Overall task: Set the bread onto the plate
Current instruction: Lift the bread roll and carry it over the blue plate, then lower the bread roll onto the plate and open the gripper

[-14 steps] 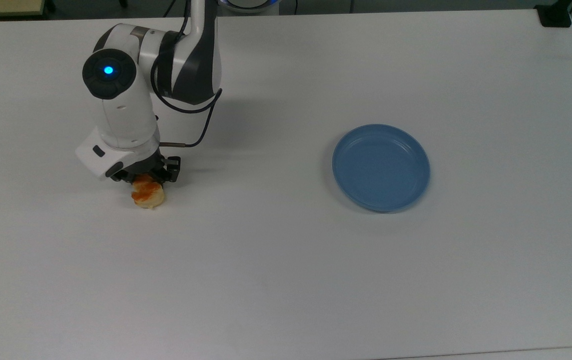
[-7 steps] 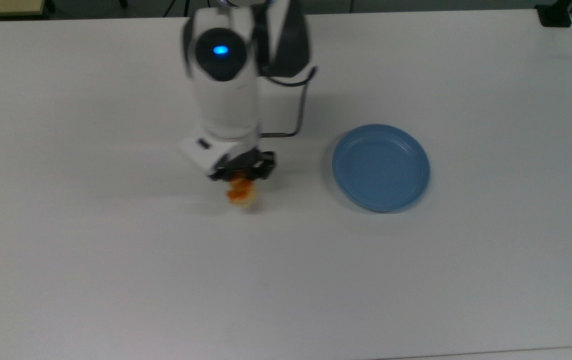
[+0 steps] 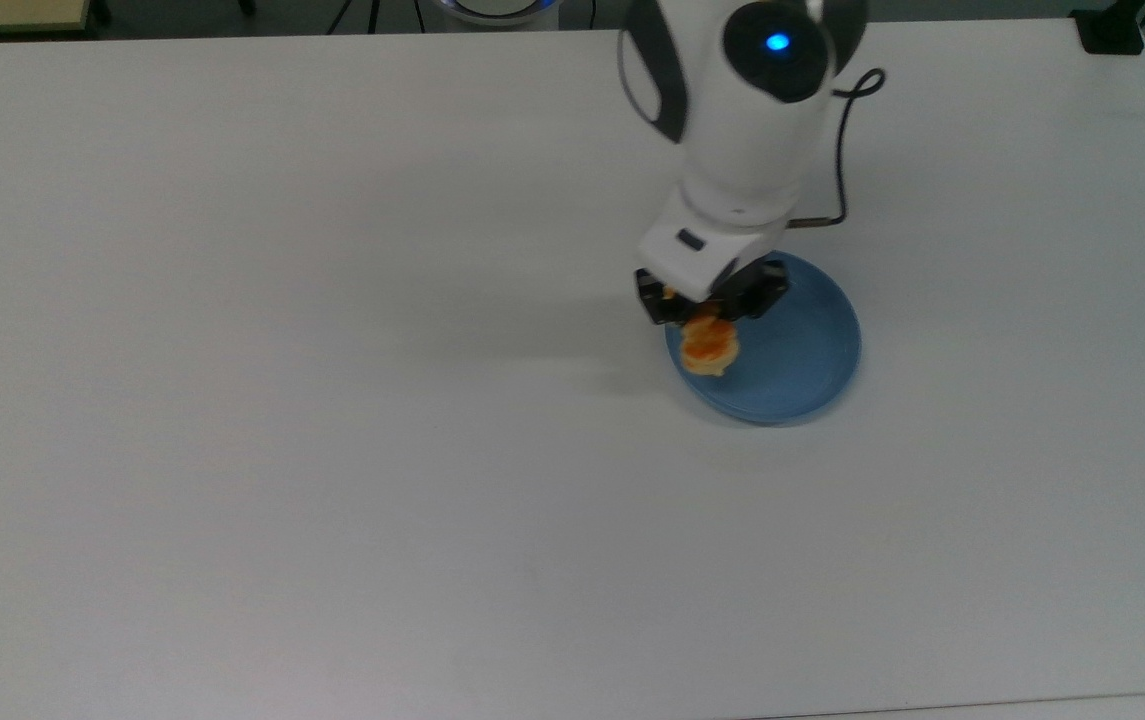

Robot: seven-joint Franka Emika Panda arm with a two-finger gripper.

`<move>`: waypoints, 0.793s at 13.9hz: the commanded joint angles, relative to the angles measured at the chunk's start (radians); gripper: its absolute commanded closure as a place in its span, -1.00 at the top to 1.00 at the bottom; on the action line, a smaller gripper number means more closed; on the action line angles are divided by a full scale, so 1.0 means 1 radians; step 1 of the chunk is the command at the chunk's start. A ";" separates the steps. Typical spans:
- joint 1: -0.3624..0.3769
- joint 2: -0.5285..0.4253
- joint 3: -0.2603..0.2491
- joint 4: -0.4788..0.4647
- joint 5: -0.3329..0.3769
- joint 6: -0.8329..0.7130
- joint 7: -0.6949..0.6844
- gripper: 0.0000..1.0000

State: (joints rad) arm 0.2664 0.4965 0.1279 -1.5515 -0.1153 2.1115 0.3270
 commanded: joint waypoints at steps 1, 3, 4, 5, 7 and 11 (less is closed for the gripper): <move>0.105 0.020 -0.019 0.004 -0.021 -0.010 0.087 -0.35; 0.113 0.042 -0.019 0.004 -0.040 0.002 0.124 -0.04; 0.113 0.048 -0.019 0.004 -0.043 0.013 0.133 0.14; 0.113 0.053 -0.019 0.004 -0.043 0.028 0.138 0.15; 0.111 0.060 -0.019 0.004 -0.044 0.065 0.139 0.20; 0.109 0.059 -0.020 0.004 -0.069 0.071 0.138 1.00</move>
State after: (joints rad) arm 0.3669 0.5628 0.1171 -1.5493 -0.1501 2.1718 0.4474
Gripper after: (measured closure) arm 0.198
